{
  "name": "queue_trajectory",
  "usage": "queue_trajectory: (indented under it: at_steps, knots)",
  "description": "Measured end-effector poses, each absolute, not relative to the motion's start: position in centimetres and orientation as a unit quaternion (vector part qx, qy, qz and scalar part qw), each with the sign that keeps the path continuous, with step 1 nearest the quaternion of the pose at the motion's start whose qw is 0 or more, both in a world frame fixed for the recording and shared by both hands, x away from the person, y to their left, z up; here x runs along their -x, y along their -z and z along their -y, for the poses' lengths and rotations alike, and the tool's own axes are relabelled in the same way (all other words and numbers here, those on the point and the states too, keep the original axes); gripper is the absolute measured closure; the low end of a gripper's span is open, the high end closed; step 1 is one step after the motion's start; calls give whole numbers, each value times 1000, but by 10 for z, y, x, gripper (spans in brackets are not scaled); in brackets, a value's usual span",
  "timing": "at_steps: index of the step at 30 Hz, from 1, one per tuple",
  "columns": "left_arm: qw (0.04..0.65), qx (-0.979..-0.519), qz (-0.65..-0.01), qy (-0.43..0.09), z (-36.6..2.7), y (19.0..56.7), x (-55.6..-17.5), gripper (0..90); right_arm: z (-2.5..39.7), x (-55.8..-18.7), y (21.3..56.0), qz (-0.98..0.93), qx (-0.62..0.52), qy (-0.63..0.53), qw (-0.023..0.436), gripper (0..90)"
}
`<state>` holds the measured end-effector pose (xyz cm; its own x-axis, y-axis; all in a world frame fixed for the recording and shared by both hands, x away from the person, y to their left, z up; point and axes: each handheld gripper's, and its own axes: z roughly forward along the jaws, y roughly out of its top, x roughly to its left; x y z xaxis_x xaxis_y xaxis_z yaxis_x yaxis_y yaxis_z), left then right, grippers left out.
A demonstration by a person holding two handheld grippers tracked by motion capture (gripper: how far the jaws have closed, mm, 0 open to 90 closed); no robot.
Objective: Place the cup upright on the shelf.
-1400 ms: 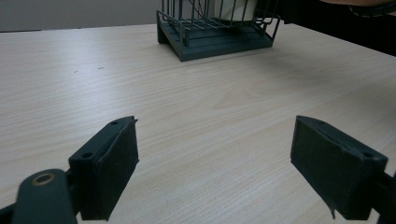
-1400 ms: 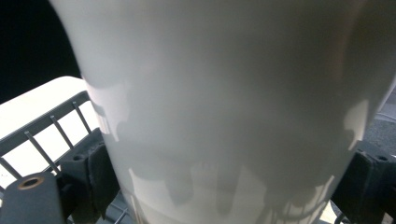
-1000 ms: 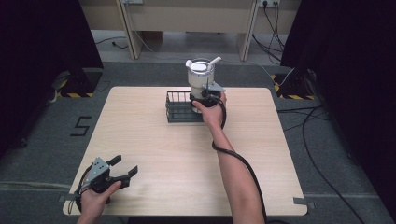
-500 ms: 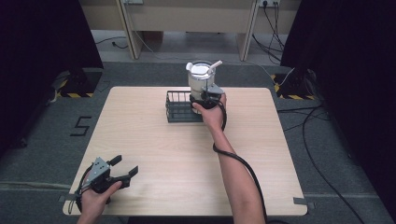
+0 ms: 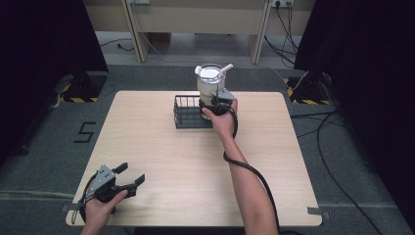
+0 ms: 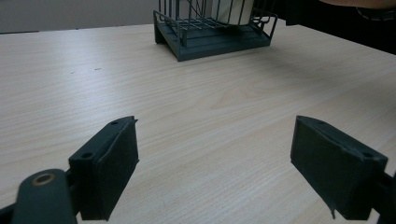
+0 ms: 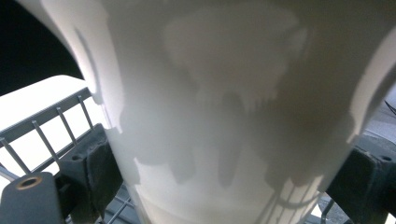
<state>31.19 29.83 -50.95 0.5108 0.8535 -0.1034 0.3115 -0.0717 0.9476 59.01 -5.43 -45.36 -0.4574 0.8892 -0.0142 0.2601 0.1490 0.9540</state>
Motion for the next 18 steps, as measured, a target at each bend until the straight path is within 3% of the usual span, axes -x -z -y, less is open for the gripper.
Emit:
queue_trajectory:
  at_steps: [18]
  knots:
    - [533,-686,-424,-255,-298,509,-312,145,53,-583,452,-681,-428,-502,318,107]
